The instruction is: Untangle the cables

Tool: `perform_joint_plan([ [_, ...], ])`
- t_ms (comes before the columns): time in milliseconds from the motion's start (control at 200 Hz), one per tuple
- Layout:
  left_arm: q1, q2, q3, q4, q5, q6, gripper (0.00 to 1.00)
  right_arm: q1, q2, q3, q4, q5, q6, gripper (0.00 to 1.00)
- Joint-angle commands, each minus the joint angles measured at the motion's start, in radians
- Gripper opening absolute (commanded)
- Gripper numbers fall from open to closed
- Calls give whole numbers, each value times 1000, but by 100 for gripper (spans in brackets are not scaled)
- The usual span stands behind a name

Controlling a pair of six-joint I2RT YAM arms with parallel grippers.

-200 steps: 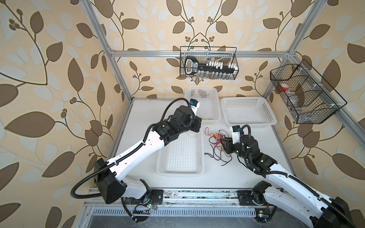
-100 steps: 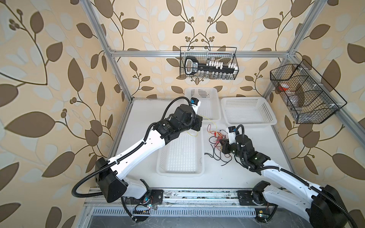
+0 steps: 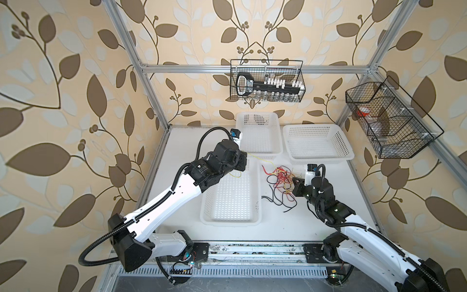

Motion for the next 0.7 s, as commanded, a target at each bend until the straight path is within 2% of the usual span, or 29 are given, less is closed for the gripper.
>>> perform_joint_plan([
  [0,56,-100,-14,-2,-128,-41,0,-36,-13,-27,-136,105,51,0],
  [325,98,-160,-23,-51,-148,-46,0,-113,12,-22,-252,202,132,0],
  [495,115,-145,2,-78,-171,-33,0,-201,15,-21,-269,158,140,0],
  [595,117,-147,-5,-43,-108,-28,0,-222,3,-15,-278,161,121,0],
  [695,116,-141,-29,13,17,-23,0,-221,-38,-16,-246,116,92,0],
])
